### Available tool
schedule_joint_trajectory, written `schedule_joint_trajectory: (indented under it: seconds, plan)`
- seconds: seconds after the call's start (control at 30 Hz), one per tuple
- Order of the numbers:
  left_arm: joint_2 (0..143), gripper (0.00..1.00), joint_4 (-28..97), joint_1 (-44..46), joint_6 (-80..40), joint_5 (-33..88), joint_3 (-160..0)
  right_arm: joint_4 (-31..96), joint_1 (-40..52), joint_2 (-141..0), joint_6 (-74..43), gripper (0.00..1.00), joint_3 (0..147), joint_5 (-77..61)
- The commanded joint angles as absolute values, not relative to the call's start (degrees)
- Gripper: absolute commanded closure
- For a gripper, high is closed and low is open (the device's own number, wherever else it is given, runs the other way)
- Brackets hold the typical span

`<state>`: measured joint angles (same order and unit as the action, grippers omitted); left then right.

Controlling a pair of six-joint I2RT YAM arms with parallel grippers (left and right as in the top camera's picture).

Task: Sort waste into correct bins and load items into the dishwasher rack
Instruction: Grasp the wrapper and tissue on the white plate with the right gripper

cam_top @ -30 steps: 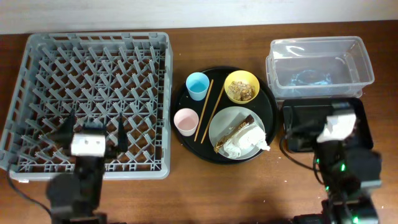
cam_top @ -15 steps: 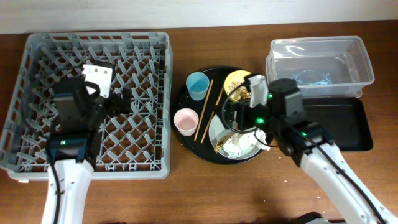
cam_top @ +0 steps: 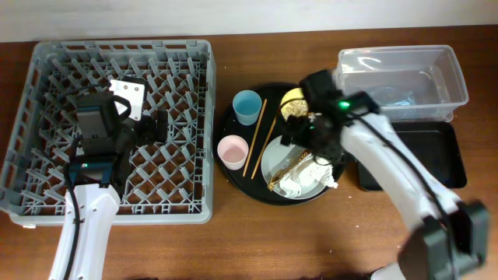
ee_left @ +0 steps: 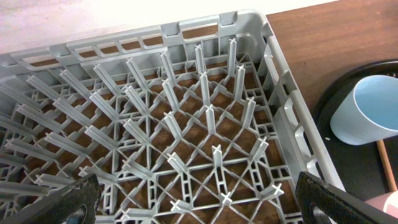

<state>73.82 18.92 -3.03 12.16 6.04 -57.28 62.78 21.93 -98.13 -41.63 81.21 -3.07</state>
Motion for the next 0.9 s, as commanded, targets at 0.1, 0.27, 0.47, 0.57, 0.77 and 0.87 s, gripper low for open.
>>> schedule_joint_trajectory:
  seconds: [0.1,0.27,0.47,0.57,0.77,0.87]
  plan:
    - [73.38,0.00,19.29,-3.27,11.22,6.66,-58.35,62.89,25.56,-104.66,-51.55,0.04,79.59,3.99]
    - [73.38,0.00,19.42,-3.27,11.22,6.68,-58.35,56.71,25.82,-106.63,-51.77,0.13,75.53,3.05]
    - [73.38,0.00,19.42,-3.27,11.22,6.66,-58.35,55.40,24.73,-107.44,-51.31,0.19,75.53,2.61]
    - [73.38,0.00,19.44,-3.27,11.22,6.66,-58.35,55.18,24.71,-111.22,-51.31,0.21,75.53,3.49]
    - [73.38,0.00,19.42,-3.27,11.22,6.66,-58.35,53.93,23.99,-112.66,-51.35,0.68,75.53,0.40]
    - [73.38,0.00,19.42,-3.27,11.22,6.66,-58.35,53.04,23.97,-112.66,-51.33,0.96,75.55,-0.54]
